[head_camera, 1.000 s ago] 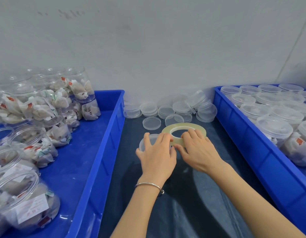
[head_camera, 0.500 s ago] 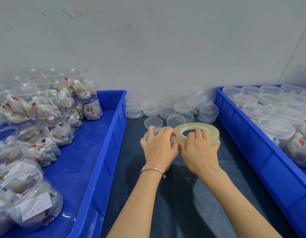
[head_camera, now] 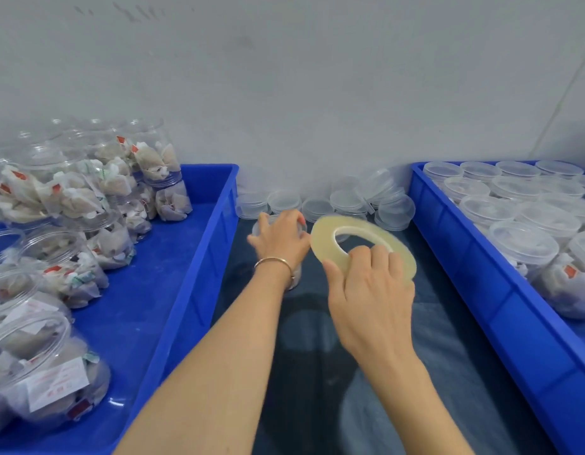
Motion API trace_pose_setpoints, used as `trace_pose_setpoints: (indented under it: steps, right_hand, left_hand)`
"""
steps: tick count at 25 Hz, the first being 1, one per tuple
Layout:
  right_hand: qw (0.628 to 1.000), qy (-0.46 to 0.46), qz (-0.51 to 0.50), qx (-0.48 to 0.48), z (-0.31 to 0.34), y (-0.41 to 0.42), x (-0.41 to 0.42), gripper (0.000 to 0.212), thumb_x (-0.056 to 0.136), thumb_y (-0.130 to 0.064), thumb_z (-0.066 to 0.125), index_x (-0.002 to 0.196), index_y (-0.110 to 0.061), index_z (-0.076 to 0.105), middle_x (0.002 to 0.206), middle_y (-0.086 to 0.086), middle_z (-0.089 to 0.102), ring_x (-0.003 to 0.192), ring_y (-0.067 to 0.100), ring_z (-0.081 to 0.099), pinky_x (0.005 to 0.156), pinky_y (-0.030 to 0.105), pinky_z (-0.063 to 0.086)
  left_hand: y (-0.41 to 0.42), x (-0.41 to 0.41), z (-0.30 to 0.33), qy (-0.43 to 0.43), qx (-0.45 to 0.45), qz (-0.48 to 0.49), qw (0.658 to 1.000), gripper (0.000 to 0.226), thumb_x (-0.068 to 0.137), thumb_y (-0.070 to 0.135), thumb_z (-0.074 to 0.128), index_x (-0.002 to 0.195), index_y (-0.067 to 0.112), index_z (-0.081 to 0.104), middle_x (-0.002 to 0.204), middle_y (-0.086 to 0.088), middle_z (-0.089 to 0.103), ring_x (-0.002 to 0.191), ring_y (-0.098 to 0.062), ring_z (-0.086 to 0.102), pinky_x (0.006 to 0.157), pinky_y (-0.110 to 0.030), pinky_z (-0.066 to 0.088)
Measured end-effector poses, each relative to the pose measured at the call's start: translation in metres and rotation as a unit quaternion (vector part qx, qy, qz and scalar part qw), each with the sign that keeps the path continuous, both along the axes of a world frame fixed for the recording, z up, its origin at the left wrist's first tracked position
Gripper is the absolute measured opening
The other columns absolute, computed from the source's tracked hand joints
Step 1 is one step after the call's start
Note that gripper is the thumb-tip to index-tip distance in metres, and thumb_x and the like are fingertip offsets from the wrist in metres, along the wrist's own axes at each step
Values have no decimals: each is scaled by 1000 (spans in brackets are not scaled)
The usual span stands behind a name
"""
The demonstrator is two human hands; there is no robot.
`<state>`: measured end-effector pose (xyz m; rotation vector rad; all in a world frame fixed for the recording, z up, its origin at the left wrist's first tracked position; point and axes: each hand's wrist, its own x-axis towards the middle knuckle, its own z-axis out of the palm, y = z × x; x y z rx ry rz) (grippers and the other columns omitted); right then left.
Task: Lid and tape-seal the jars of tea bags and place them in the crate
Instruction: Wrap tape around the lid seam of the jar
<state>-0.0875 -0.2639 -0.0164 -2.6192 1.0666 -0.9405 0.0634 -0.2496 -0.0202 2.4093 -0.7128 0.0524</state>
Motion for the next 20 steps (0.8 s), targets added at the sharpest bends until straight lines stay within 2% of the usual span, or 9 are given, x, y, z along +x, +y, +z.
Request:
trace_pose_setpoints:
  steps: [3,5,8,10,12,14,16,18,20]
  right_hand:
    - [985,154,-28,78,-12,-25,-5,40,99,-44,30,108,-11,49,113,5,45,113,25,38,95,56,36]
    - [965,224,-7,137,-28,-39,0,43,101,-45,26,119,-11,45,124,4,42,121,23,33,99,53,35]
    - [949,282,76,121,-54,-42,11,42,100,-45,30,122,-12,43,129,4,39,125,23,30,102,56,32]
    - [937,298,120,139,-67,-43,12,41,98,-42,37,127,-14,38,132,4,34,128,23,27,105,65,23]
    - [946,248,145,154,-69,-52,6,60,93,-38,49,143,-21,21,141,2,22,135,21,19,106,68,17]
    - [961,147,175,153,-56,-62,-2,90,84,-40,62,150,-29,2,149,-4,11,141,16,11,107,62,21]
    - [967,40,206,144,-30,-71,-12,105,74,-40,73,151,-26,3,153,-7,13,142,11,13,108,55,28]
    - [966,-82,211,128,-4,-83,-30,96,70,-28,78,148,-16,22,151,-1,29,138,14,28,105,52,34]
    - [973,-177,144,41,13,-102,-58,72,71,-25,66,137,-10,40,136,7,49,124,25,48,95,54,41]
  left_hand:
    - [1,2,-7,-28,-16,-25,999,15,84,28,58,99,31,57,86,15,35,119,-22,37,90,-46,35]
    - [3,1,-8,-31,-6,-32,999,19,85,32,57,104,33,55,96,15,39,122,-22,35,90,-47,37]
    - [11,6,-6,-55,132,-76,987,46,84,34,58,127,36,42,133,19,35,130,-26,22,88,-50,43]
    - [18,2,-6,-64,167,-99,979,58,81,21,60,132,35,37,143,17,25,130,-29,17,84,-51,47]
    - [25,-12,-7,-88,118,-100,984,55,78,13,63,125,34,44,140,17,30,127,-25,20,80,-48,49]
    - [26,-32,-4,-135,36,-108,984,51,73,11,69,117,31,53,135,17,39,122,-21,27,82,-44,48]
    - [13,-57,5,-170,-84,-184,964,54,64,8,76,114,23,60,132,10,48,118,-26,37,95,-40,42]
    - [-12,-91,20,-160,-205,-282,923,59,58,2,77,115,14,64,132,-1,52,117,-32,42,104,-37,35]
    - [-41,-122,37,-166,-267,-345,884,60,62,0,76,120,12,63,137,-7,49,124,-36,40,110,-45,30]
